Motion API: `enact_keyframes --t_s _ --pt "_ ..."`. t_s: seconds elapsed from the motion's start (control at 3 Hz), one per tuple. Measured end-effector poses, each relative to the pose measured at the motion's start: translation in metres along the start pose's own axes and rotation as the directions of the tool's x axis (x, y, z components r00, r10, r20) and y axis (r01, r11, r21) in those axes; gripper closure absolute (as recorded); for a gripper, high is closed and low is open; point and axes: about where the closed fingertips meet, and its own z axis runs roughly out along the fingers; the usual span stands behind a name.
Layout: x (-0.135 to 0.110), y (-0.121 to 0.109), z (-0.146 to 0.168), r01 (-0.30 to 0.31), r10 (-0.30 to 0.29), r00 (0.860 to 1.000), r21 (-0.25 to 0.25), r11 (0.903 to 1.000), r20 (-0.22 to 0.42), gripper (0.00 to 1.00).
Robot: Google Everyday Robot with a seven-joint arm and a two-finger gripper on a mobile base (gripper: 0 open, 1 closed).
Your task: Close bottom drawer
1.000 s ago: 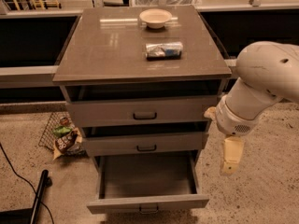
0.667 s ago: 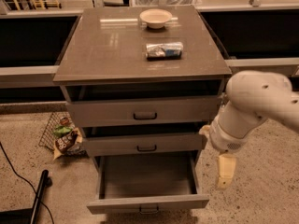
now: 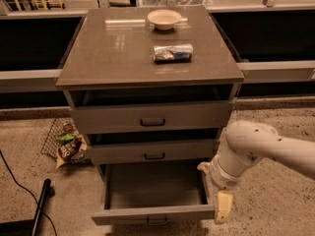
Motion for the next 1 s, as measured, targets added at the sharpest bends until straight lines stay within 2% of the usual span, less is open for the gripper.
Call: enact_keyframes --t_s 0.33,0.67,1.0 --pt "0.010 0.002 0.053 -0.006 0.011 0.998 -0.085 0.9963 0.057 0.00" --pt "0.010 0.002 0.054 -0.006 0.011 0.998 -0.086 0.9963 0.057 0.00" --pt "0.018 -0.005 0.090 0.019 -0.009 0.997 -0.128 0.9916 0.082 0.00"
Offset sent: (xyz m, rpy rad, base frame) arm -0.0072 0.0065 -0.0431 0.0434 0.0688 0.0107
